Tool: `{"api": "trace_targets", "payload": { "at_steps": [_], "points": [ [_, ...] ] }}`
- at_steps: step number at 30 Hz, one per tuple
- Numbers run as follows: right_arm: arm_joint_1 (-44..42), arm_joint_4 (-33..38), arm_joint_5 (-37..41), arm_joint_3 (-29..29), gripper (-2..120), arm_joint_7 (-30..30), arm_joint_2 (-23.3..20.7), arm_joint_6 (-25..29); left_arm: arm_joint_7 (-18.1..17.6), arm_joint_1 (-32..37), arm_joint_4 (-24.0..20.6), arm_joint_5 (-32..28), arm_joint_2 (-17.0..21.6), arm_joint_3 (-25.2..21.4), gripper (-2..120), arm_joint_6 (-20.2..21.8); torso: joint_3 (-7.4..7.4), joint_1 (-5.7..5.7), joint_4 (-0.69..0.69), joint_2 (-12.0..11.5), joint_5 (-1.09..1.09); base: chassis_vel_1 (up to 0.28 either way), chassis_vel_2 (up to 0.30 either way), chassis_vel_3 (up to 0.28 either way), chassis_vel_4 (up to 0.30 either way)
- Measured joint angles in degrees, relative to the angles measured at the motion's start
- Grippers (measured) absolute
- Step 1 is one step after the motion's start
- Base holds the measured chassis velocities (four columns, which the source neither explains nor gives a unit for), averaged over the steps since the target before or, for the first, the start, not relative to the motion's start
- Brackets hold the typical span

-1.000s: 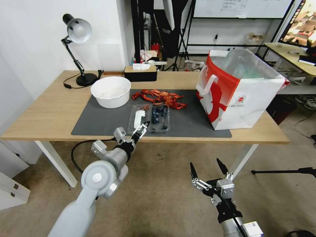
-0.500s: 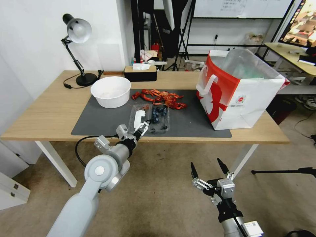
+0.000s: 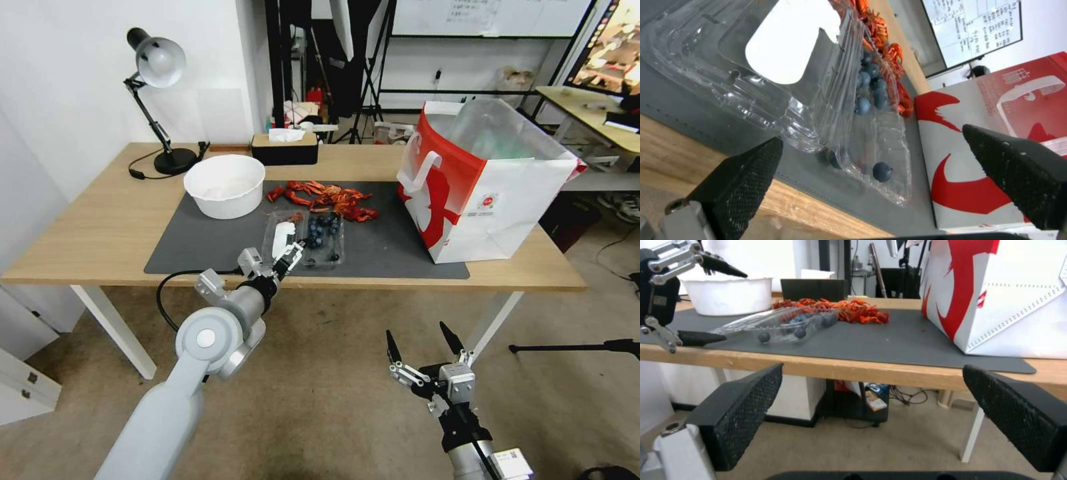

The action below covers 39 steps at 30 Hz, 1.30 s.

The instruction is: Close the takeout container lid, then place the container into the takeout bag.

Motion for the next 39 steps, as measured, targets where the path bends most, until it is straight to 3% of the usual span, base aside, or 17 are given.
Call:
{"api": "trace_targets", "payload": {
  "at_steps": [12, 21, 25, 27, 29, 33, 39],
  "points": [
    [-0.65, 0.4, -0.17, 0.02, 100, 0.04, 0.0, 0.45, 0.3, -0.53, 0.84, -0.02, -0.45, 0.52, 100, -0.69, 0.0, 0.0, 0.0, 0.0, 0.0, 0.0, 0.0, 0.0, 0.0],
    [-1.1, 0.41, -0.64, -0.04, 100, -0.1, 0.0, 1.13, 2.9, -0.65, 1.22, 0.08, -0.51, 0.56, 100, -2.08, 0.0, 0.0, 0.0, 0.0, 0.0, 0.0, 0.0, 0.0, 0.0],
    [-1.23, 0.24, -0.86, -0.15, 100, -0.21, -0.01, 1.5, 8.43, 0.93, 1.71, 6.76, -0.47, 1.87, 100, -4.21, 0.0, 0.0, 0.0, 0.0, 0.0, 0.0, 0.0, 0.0, 0.0],
    [-1.25, 0.24, -0.86, -0.15, 100, -0.22, 0.0, 1.53, 9.03, 1.06, 1.76, 7.68, -0.45, 2.06, 100, -4.46, 0.0, 0.0, 0.0, 0.0, 0.0, 0.0, 0.0, 0.0, 0.0],
    [-1.31, 0.24, -0.87, -0.14, 100, -0.24, 0.0, 1.58, 12.84, 1.55, 2.3, 14.33, -0.18, 3.62, 100, -6.51, 0.0, 0.0, 0.0, 0.0, 0.0, 0.0, 0.0, 0.0, 0.0],
    [-1.38, 0.25, -0.87, -0.13, 100, -0.26, 0.0, 1.63, 15.07, 1.68, 2.61, 18.98, 0.04, 4.63, 100, -7.67, 0.0, 0.0, 0.0, 0.0, 0.0, 0.0, 0.0, 0.0, 0.0],
    [-1.47, 0.29, -0.89, -0.14, 100, -0.3, 0.0, 1.78, 21.14, 2.99, 4.06, 33.38, 0.58, 6.94, 100, -11.78, 0.0, 0.0, 0.0, 0.01, 0.0, 0.0, 0.0, 0.0, 0.0]
  ]
}}
